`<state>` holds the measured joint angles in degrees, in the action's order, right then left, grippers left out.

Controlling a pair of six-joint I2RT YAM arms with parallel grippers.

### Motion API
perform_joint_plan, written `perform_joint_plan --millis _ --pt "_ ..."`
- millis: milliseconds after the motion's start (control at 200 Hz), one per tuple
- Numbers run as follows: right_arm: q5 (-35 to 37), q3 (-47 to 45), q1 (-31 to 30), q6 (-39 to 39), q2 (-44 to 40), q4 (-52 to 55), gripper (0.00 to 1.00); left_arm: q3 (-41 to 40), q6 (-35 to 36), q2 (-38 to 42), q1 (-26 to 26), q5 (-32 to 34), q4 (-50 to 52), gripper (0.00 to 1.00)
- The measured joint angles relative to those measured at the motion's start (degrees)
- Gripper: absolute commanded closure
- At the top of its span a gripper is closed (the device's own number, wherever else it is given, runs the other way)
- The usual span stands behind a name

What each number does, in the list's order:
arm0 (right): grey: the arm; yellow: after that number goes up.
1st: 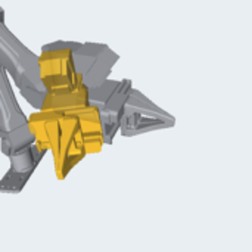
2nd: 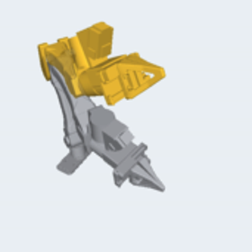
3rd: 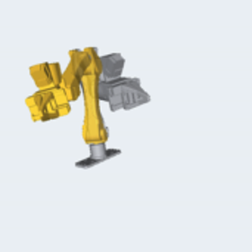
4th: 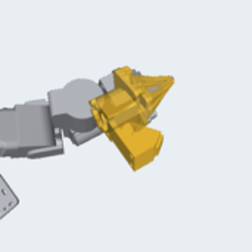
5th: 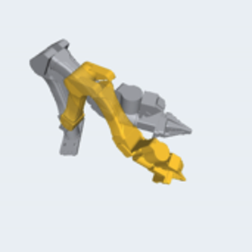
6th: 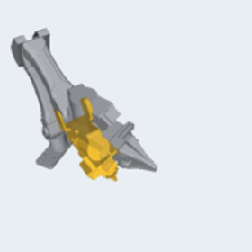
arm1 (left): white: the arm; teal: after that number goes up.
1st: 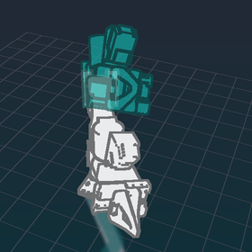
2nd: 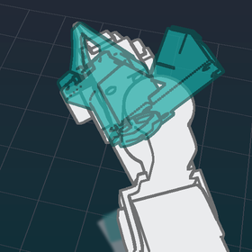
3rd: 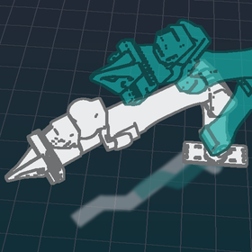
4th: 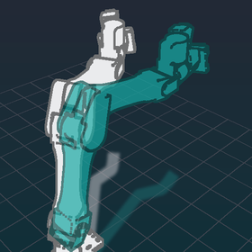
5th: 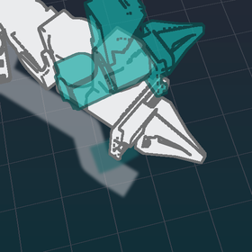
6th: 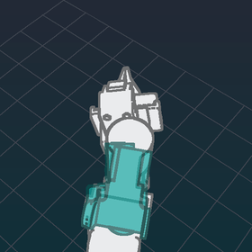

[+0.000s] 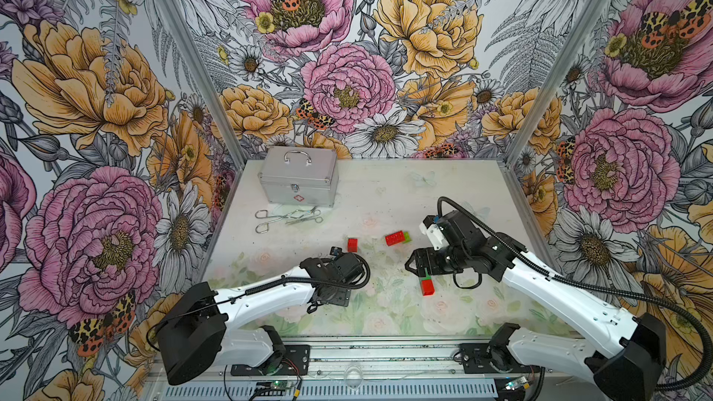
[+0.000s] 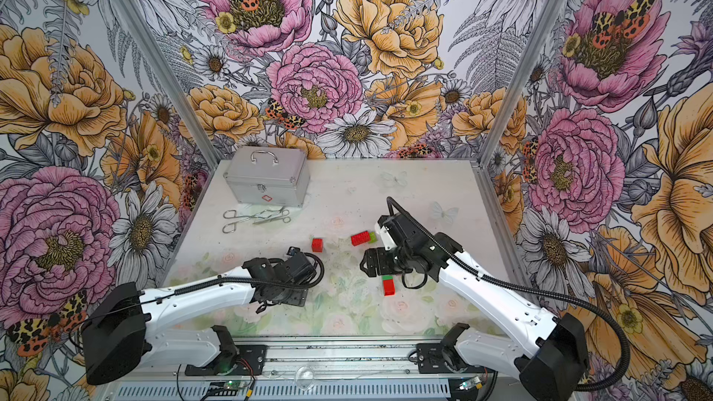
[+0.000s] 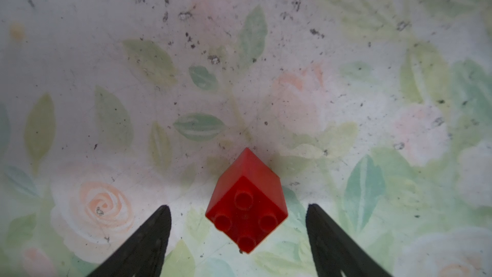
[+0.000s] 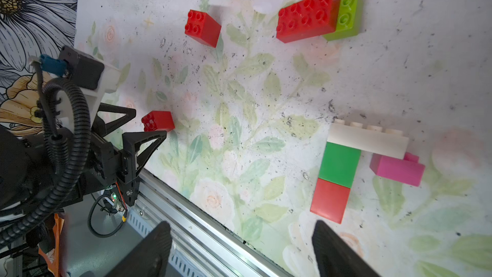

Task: Assemble the letter r with lego
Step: Move the lego brick at the center of the board.

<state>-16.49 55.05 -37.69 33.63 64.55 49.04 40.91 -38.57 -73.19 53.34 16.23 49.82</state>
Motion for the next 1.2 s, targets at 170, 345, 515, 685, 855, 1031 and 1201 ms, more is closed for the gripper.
perform_joint_plan --millis 170,345,515,685,855,1031,1201 --pt "-0.33 -1.31 0.0 0.0 0.02 -0.07 0.15 -0.09 1.29 -0.17 0.0 -0.55 -1.86 0.37" --pt "-0.35 -1.55 0.0 0.0 0.0 -0.07 0.15 -0.94 2.03 -0.74 0.0 -1.6 -3.45 0.5" --pt "-0.33 -1.75 0.0 0.02 0.0 -0.09 0.15 -1.16 2.25 -1.22 0.09 -2.14 -4.04 0.55" --pt "-0.31 -1.77 0.0 0.04 0.02 -0.09 0.15 -1.18 1.66 -1.36 0.5 -2.14 -4.42 0.57" --pt "-0.28 -1.77 0.0 0.42 0.17 -0.09 0.15 -1.16 -1.01 -1.6 1.18 -1.86 -5.01 0.67" --pt "-0.04 -1.77 0.0 0.7 1.01 -0.09 0.15 -0.13 -5.99 -3.41 1.2 0.31 -6.05 0.59" --pt "0.13 -1.75 0.0 1.07 1.14 -0.09 0.15 2.6 -8.2 -7.23 0.79 1.29 -8.09 0.43"
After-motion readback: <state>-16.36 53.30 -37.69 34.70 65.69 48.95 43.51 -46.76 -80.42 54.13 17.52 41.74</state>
